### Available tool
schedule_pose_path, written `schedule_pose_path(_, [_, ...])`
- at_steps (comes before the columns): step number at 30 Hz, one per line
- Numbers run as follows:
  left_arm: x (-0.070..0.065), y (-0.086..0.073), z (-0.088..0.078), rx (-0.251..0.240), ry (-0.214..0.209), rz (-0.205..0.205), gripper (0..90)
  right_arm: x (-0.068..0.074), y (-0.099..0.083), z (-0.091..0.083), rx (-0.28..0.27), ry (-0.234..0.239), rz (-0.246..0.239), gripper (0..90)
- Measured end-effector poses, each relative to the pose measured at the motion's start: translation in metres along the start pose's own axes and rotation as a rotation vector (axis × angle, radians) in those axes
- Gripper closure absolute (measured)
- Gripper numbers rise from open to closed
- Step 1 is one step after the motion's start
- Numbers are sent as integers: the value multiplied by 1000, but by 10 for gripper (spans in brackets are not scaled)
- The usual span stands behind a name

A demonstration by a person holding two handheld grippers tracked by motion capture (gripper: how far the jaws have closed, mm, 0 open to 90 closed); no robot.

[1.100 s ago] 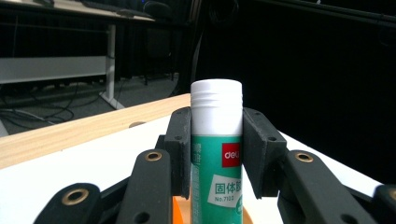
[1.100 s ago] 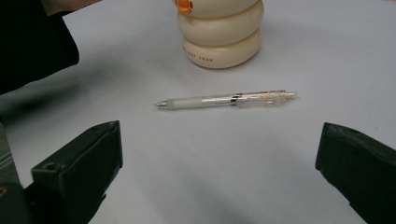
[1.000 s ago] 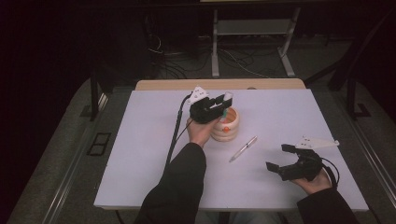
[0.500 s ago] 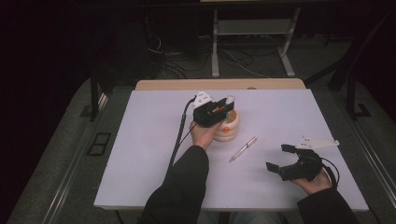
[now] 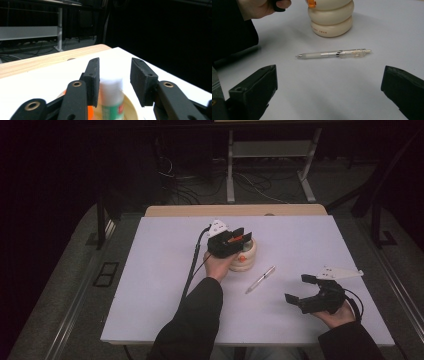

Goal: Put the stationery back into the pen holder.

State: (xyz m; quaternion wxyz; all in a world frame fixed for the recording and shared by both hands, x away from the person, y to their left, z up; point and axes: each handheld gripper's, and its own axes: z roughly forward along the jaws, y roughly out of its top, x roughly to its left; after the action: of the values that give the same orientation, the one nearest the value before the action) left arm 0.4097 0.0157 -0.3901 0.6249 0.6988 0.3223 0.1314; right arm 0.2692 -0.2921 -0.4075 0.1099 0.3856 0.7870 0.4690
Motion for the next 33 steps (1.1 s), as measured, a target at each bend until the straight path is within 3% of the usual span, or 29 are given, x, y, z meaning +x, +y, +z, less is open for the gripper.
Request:
schedule_pose_path(7, [-3,6,-7,8,25,-6,426,0,0,0,0,-2,-3,2])
schedule_pose_path(14, [-4,12,-14,41,30,-17,327,0,0,0,1,-3,-2,2])
schedule_pose_path(23, [-12,22,-17,92,-19,-27,233,0,0,0,-1,-3,-1,2])
schedule_pose_path(33, [-25,40,-19,164,-45,12,146,0,0,-1,-3,-2,-1,2])
